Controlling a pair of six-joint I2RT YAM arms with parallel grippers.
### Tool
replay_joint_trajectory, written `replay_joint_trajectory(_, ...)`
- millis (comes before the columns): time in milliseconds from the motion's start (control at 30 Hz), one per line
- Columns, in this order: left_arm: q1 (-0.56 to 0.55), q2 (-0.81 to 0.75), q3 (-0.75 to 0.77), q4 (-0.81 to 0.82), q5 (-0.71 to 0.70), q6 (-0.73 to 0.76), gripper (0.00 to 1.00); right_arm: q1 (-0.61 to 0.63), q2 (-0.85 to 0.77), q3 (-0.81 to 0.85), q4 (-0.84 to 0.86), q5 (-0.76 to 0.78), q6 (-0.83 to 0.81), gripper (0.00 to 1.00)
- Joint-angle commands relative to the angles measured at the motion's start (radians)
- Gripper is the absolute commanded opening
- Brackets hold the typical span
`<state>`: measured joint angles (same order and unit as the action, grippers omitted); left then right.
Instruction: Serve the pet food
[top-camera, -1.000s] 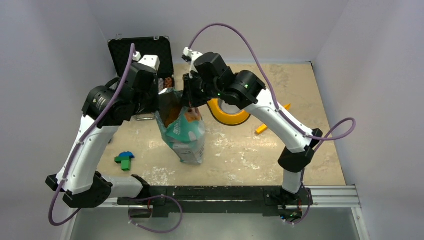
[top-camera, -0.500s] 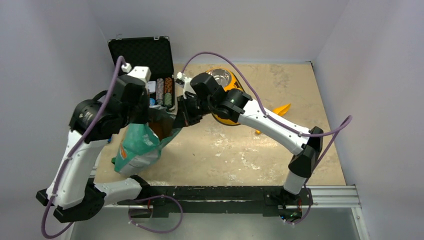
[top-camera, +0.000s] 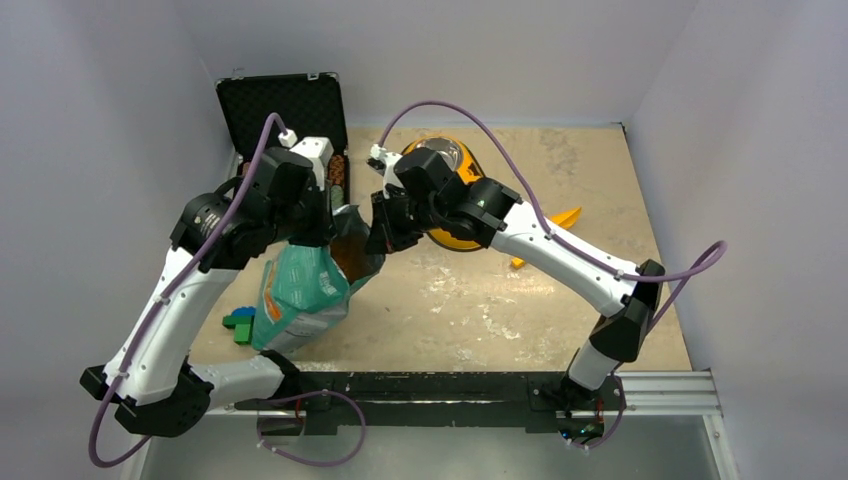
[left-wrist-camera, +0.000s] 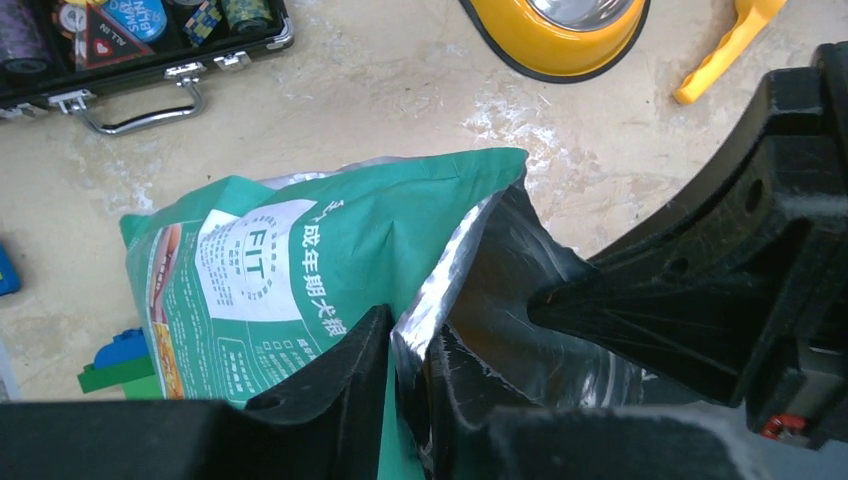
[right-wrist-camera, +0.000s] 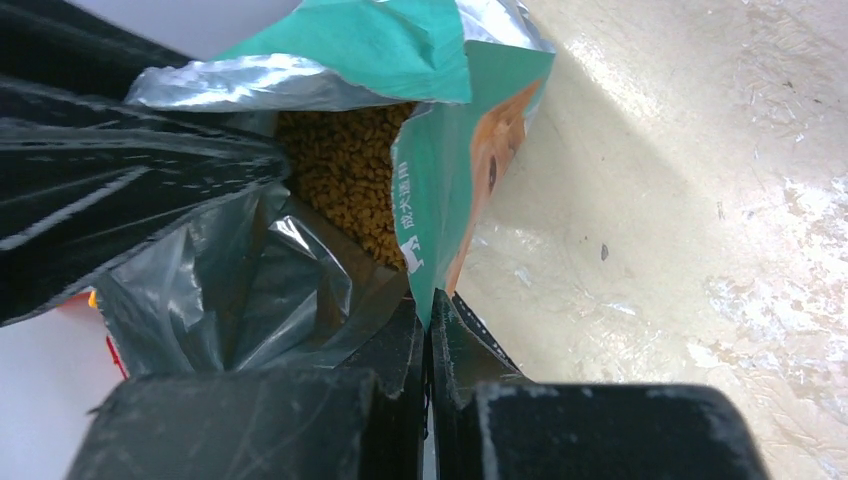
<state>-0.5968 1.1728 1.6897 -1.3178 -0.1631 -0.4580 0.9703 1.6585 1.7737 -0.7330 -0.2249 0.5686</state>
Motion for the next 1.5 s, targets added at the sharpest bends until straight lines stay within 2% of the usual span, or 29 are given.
replay_joint_trajectory(0, 0.003, 0.012, -0.033, 0.035, -0.026, 0.026, 0.3, 0.017, -0.049, 0.16, 0.056, 0.008, -0.02, 0.0)
replay_joint_trajectory(100, 0.004, 0.021, -0.051, 0.035, -0.036, 0.033, 0.38, 0.033, -0.036, 0.209, 0.029, 0.031, -0.038, 0.0)
replay_joint_trajectory(167, 0.003, 0.021, -0.056, 0.037, -0.032, 0.036, 0.38, 0.04, -0.029, 0.235, 0.015, 0.045, -0.045, 0.0)
replay_joint_trajectory(267, 0.003, 0.017, -0.014, 0.023, -0.057, 0.049, 0.13, 0.042, -0.029, 0.23, -0.006, 0.085, -0.041, 0.0)
replay_joint_trajectory(367, 0.005, 0.016, 0.059, 0.003, -0.089, 0.073, 0.0, 0.028, -0.05, 0.176, -0.028, 0.141, -0.036, 0.0)
replay_joint_trajectory(567, 0.005, 0.016, 0.16, -0.008, -0.136, 0.009, 0.0, -0.034, -0.105, 0.008, -0.059, 0.182, -0.031, 0.0)
replay_joint_trajectory(767, 0.01, 0.016, 0.118, 0.071, -0.076, -0.046, 0.0, -0.049, -0.139, -0.04, -0.05, 0.157, -0.062, 0.0)
replay_joint_trajectory(867, 0.013, 0.018, 0.058, 0.112, -0.033, -0.072, 0.0, -0.065, -0.149, -0.044, -0.061, 0.12, -0.064, 0.19)
replay_joint_trajectory(933, 0.014, 0.015, 0.006, 0.135, -0.025, -0.076, 0.0, -0.074, -0.165, -0.05, -0.077, 0.112, -0.065, 0.37)
replay_joint_trajectory(1100, 0.018, -0.004, -0.104, 0.2, 0.051, -0.068, 0.0, -0.079, -0.287, -0.072, -0.123, 0.179, -0.102, 0.72)
replay_joint_trajectory(1233, 0.03, -0.003, -0.14, 0.271, 0.177, -0.104, 0.0, -0.164, -0.437, -0.203, -0.114, 0.271, -0.041, 0.77)
replay_joint_trajectory(1367, 0.03, 0.012, -0.138, 0.306, 0.238, -0.137, 0.0, -0.371, -0.562, -0.445, -0.081, 0.278, 0.105, 0.85)
replay_joint_trajectory(1467, 0.032, 0.034, -0.139, 0.31, 0.281, -0.149, 0.0, -0.518, -0.587, -0.581, -0.082, 0.27, 0.193, 0.91)
